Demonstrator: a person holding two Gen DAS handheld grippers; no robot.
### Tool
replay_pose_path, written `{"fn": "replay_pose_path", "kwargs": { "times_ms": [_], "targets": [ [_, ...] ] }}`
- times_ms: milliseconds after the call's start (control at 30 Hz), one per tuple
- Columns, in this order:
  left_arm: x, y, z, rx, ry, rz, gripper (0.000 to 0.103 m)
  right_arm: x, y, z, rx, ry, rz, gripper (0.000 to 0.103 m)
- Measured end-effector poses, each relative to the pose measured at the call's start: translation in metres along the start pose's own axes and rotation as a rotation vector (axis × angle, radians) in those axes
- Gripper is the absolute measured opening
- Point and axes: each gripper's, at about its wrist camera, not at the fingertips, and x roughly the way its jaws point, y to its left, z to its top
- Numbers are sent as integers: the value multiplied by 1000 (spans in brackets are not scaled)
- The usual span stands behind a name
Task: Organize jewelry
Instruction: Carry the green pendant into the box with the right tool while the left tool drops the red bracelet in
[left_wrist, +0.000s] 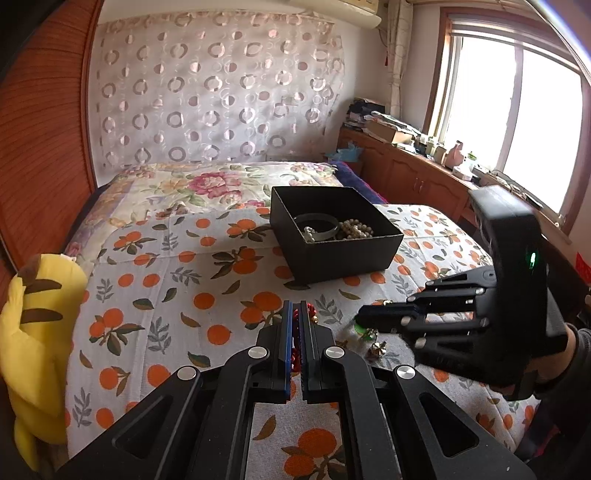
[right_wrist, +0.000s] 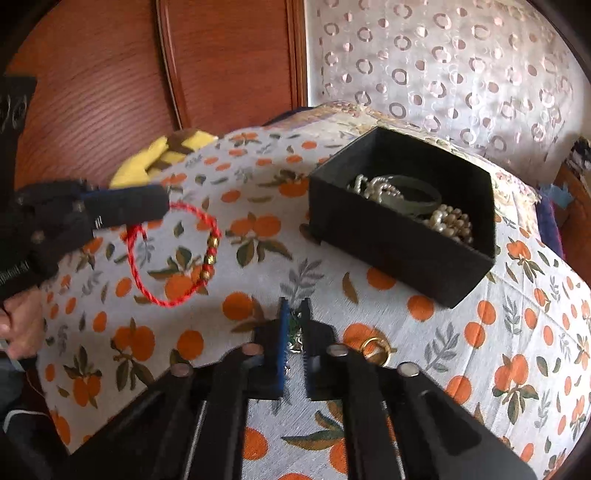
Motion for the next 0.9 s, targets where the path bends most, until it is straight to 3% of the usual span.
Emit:
{"fn": "replay_pose_path", "kwargs": {
  "times_ms": [900],
  "targets": [
    [1, -22, 28, 35, -50, -10, 2, -78, -30, 27, 1, -178, -35, 4]
  ]
}}
